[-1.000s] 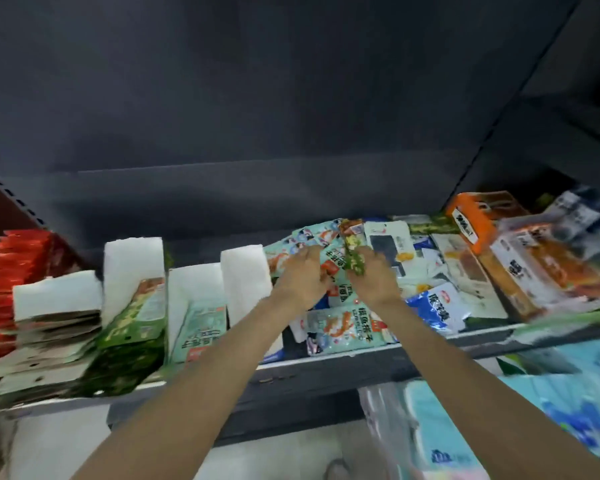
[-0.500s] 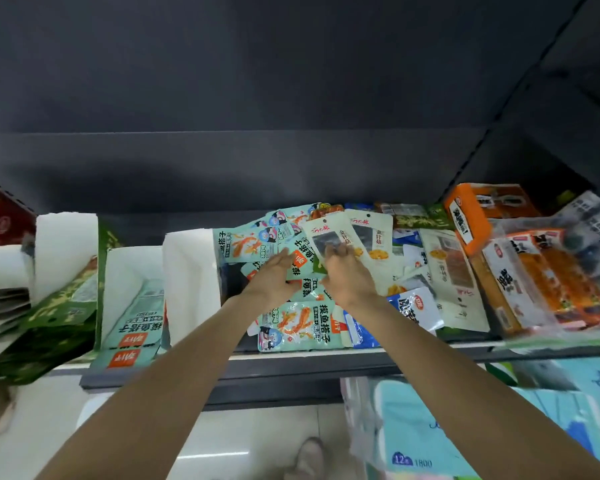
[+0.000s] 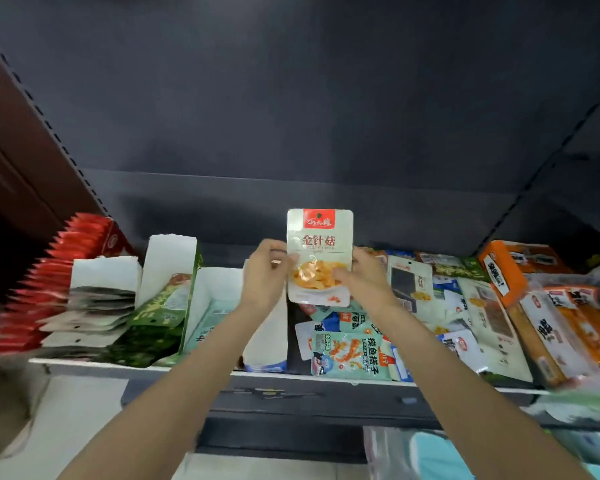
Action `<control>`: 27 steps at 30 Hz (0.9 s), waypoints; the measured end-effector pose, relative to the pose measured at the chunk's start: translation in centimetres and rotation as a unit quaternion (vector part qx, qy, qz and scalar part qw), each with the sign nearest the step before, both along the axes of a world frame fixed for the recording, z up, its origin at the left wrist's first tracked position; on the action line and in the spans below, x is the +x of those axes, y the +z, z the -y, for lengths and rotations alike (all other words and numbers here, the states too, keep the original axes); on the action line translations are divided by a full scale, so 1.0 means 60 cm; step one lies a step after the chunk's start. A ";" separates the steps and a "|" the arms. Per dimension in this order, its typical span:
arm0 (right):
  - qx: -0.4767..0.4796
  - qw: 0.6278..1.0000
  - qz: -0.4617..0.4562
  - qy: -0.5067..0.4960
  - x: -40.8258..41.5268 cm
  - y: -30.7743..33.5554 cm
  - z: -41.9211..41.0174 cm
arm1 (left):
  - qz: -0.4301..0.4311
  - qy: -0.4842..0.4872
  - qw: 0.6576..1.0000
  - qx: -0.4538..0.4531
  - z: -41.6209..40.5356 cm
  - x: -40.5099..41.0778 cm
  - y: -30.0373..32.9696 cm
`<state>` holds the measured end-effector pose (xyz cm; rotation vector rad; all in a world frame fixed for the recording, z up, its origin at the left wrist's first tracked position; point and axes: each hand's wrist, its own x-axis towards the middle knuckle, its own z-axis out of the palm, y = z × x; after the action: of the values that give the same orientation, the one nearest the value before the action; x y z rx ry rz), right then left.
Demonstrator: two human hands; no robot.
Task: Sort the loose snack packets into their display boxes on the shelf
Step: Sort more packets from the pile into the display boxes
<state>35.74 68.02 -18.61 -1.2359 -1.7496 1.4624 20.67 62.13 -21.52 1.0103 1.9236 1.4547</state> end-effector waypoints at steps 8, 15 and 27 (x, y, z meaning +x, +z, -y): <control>0.077 0.994 -0.024 0.067 -0.222 0.021 0.150 | -0.101 0.031 0.991 0.079 0.192 -0.221 0.066; 0.117 0.990 -0.032 0.069 -0.399 0.023 0.253 | -0.139 0.074 0.981 0.109 0.307 -0.383 0.088; 0.165 0.981 0.065 0.085 -0.454 -0.007 0.294 | -0.196 -0.030 0.980 -0.011 0.367 -0.467 0.036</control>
<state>8.51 50.38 -19.06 -1.0480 -2.1285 1.1377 -7.33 40.10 -19.39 1.4180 2.1485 1.2655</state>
